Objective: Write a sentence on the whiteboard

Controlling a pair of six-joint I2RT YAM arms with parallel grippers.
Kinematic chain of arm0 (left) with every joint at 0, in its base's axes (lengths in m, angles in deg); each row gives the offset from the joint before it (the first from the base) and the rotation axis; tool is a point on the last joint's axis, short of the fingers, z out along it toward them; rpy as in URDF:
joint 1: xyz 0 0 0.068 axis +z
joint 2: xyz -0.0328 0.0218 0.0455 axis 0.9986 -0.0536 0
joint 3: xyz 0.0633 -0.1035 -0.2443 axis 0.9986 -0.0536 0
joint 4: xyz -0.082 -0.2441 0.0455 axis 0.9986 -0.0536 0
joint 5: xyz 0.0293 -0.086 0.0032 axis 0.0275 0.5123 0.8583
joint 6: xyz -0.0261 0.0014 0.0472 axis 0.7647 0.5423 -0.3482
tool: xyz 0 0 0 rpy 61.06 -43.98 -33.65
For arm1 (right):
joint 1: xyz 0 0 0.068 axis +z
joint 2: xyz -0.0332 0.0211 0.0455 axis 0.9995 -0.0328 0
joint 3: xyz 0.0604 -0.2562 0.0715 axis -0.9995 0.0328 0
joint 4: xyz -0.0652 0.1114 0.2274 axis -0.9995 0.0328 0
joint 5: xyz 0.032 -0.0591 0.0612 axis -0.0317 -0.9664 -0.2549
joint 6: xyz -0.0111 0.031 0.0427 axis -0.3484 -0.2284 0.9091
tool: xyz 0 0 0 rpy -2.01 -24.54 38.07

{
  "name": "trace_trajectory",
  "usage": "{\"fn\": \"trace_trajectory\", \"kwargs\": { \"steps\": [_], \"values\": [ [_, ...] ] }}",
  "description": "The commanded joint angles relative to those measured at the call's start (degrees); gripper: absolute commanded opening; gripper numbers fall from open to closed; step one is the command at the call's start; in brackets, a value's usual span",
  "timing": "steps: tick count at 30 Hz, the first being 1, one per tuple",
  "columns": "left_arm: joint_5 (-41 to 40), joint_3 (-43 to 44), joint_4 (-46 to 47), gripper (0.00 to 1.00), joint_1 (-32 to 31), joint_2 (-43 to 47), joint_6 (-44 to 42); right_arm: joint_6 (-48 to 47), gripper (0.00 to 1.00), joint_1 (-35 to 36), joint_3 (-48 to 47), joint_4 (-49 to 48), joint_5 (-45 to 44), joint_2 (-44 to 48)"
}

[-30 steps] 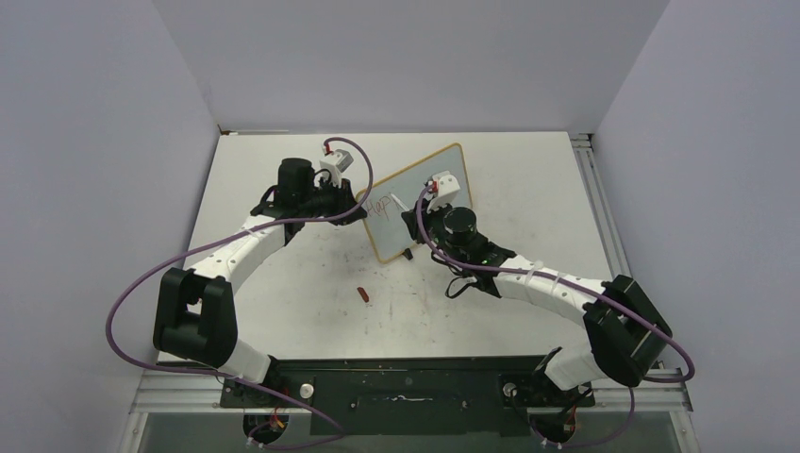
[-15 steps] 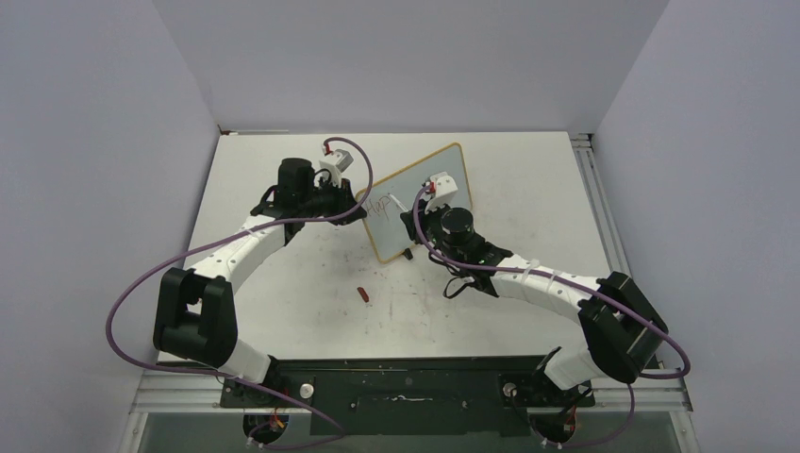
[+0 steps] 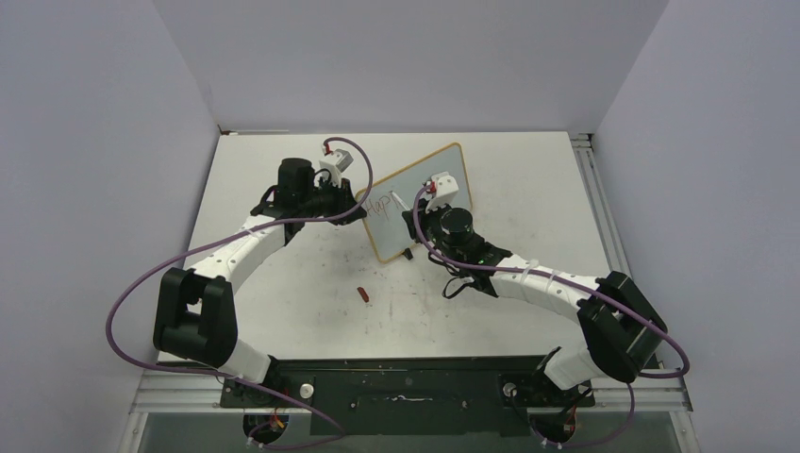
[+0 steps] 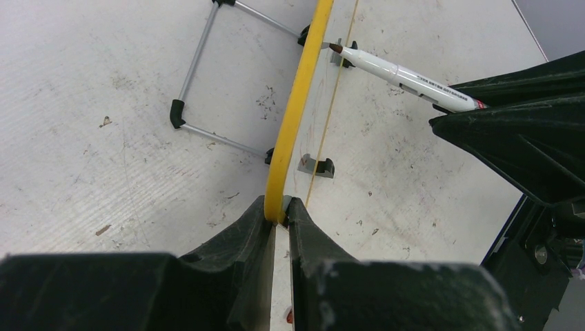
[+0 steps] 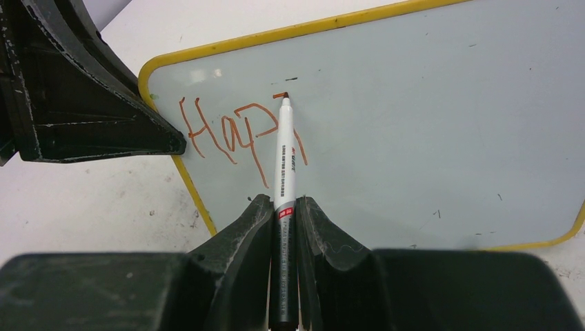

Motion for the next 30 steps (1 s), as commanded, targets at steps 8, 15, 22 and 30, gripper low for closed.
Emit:
{"fn": "trace_trajectory", "kwargs": {
  "steps": [8, 15, 22, 30],
  "values": [
    [0.5, 1.7, -1.9, 0.0, -1.0, 1.2, -1.3, 0.0, 0.05, -0.9, -0.8, -2.0, -2.7, -0.2],
    [0.6, 1.7, -1.9, 0.0, -1.0, 1.2, -1.3, 0.4, 0.05, -1.0, 0.2, -1.5, -3.4, 0.2],
    [0.5, 1.7, -2.0, 0.0, -1.0, 1.2, -1.3, 1.0, 0.05, -1.1, 0.9, -1.3, -3.6, 0.6],
    [0.6, 1.6, -1.9, 0.0, -1.0, 1.2, -1.2, 1.6, 0.05, -1.1, 2.5, -1.0, -3.5, 1.5]
  ]
}}
